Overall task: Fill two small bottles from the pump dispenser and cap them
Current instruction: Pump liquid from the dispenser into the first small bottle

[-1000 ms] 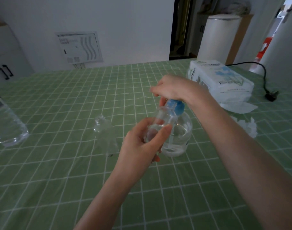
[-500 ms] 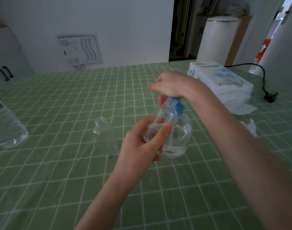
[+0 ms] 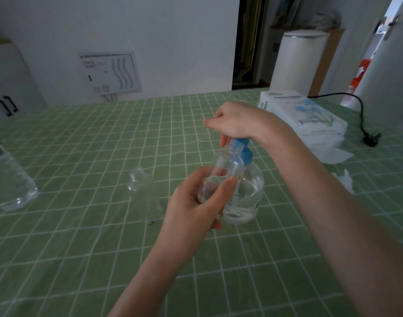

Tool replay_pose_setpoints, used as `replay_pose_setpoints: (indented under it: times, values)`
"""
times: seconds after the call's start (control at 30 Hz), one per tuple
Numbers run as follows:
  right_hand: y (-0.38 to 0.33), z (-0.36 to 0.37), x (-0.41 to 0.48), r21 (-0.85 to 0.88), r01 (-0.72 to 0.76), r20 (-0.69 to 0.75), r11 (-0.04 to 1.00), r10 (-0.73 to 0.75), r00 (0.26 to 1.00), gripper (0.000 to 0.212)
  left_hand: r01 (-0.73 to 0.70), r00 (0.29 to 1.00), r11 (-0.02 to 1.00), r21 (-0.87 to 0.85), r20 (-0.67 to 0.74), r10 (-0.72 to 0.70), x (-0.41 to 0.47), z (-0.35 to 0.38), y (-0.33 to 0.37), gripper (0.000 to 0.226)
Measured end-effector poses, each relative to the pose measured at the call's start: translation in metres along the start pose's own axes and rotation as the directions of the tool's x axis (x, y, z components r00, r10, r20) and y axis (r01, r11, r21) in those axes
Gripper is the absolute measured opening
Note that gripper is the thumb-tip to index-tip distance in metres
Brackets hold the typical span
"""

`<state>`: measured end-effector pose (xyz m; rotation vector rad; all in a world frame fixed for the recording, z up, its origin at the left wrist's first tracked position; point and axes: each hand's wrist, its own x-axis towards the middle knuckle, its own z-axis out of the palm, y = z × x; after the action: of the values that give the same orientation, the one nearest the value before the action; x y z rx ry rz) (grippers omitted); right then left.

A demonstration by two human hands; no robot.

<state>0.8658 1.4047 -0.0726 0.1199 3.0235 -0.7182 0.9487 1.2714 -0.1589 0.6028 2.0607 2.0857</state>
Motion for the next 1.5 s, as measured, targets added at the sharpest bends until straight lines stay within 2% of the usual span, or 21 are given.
replay_pose_setpoints:
  times: [0.17,0.4,0.77,1.17,1.33,1.5]
  values:
    - [-0.001,0.003,0.001,0.000,0.004,0.036,1.000,-0.004,0.999,0.050,0.003,1.000,1.000,0.005,-0.008,-0.003,0.000,0.000,-0.001,0.016]
    - [0.004,0.011,0.002,0.001,-0.039,0.071,0.999,0.039,0.997,0.052,0.017,1.000,0.999,0.029,-0.025,-0.017,-0.002,0.000,-0.004,0.033]
    - [0.000,0.002,0.000,0.024,0.001,-0.005,1.000,-0.001,1.000,0.039,-0.005,1.000,1.000,-0.008,-0.010,0.005,0.001,0.000,-0.001,0.034]
    - [0.004,0.010,0.003,0.004,-0.029,0.056,1.000,0.029,0.998,0.057,0.018,0.999,1.000,0.005,-0.034,-0.018,0.000,-0.001,-0.006,0.017]
    - [0.003,0.009,0.000,-0.014,-0.021,0.038,1.000,0.022,0.999,0.058,0.000,0.999,1.000,-0.005,-0.044,0.000,-0.001,0.001,-0.007,0.024]
    - [-0.003,-0.001,-0.002,-0.025,-0.007,-0.010,1.000,0.007,1.000,0.053,-0.011,0.999,1.000,-0.026,-0.048,0.010,0.001,0.002,-0.005,0.020]
